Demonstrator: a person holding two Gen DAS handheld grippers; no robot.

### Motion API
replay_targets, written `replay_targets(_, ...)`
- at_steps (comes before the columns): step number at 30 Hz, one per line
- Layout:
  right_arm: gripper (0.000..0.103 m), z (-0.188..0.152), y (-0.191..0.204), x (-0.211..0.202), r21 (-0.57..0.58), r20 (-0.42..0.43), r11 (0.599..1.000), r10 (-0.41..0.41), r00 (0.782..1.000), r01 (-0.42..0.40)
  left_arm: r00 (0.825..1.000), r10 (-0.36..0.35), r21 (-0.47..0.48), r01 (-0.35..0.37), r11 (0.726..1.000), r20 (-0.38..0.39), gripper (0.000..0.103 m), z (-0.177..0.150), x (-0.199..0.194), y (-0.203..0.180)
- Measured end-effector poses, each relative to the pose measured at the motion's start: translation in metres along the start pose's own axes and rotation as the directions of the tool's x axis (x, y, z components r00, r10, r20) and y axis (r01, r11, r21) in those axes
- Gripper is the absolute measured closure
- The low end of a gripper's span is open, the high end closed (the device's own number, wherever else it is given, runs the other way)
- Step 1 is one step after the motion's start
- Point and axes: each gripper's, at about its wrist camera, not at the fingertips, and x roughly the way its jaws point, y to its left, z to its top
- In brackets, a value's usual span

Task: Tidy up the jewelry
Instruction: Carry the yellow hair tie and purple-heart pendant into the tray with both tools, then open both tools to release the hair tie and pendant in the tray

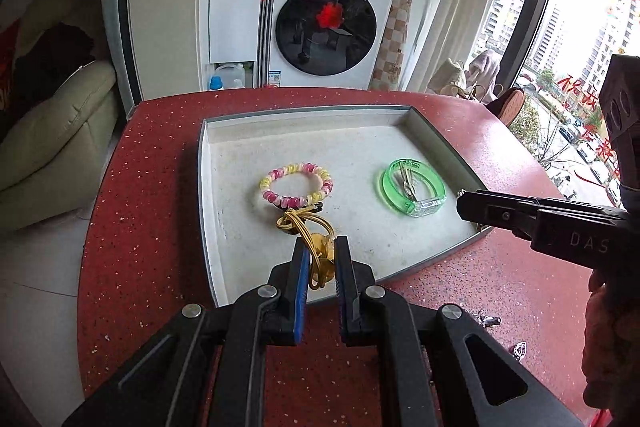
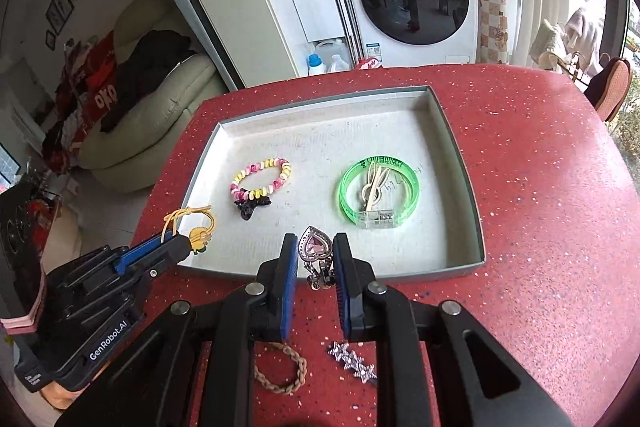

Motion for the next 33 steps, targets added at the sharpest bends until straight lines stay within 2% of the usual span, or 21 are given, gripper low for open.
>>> replay_targets(7,0.084,0.009,-0.012,0.046,0.045,-0.076,0.999,0.024,0.997,-0.020,0.999,0.008,-0.009,-0.009,1.000,-0.049,0.073,0.002,0.032,0.006)
replay_targets(13,0.084,0.007,-0.024,0.072,0.065,-0.128,0.998,0.013,0.992,-0.004,0.997,0.022,-0.005,-0.022,1.000,-0.078,0.073,0.004,0.052,0.006)
replay_targets(24,0.084,0.014,-0.049,0.079,0.076,-0.088,0.991,-0.108,0.990,0.114,0.993,0.068,0.006,-0.068,0.998,-0.101,0.073,0.009,0.074,0.009)
replay_targets(29,0.083,0.014,-0.047,0.077,0.059,-0.071,0.990,-0.125,0.990,0.130,0.991,0.097,0.018,-0.096,0.995,-0.091,0.073,0.008,0.075,0.004)
replay_targets(32,0.081,0.013,-0.040,0.077,0.039,-0.070,0.990,-0.136,0.988,0.139,0.990,0.106,0.023,-0.104,0.994,-0.089,0.073,0.008,0.075,0.003)
replay_targets(33,0.076,0.013,-0.040,0.077,0.037,-0.071,0.990,-0.132,0.989,0.135,0.990,0.109,0.024,-0.108,0.994,-0.090,0.073,0.008,0.074,0.003)
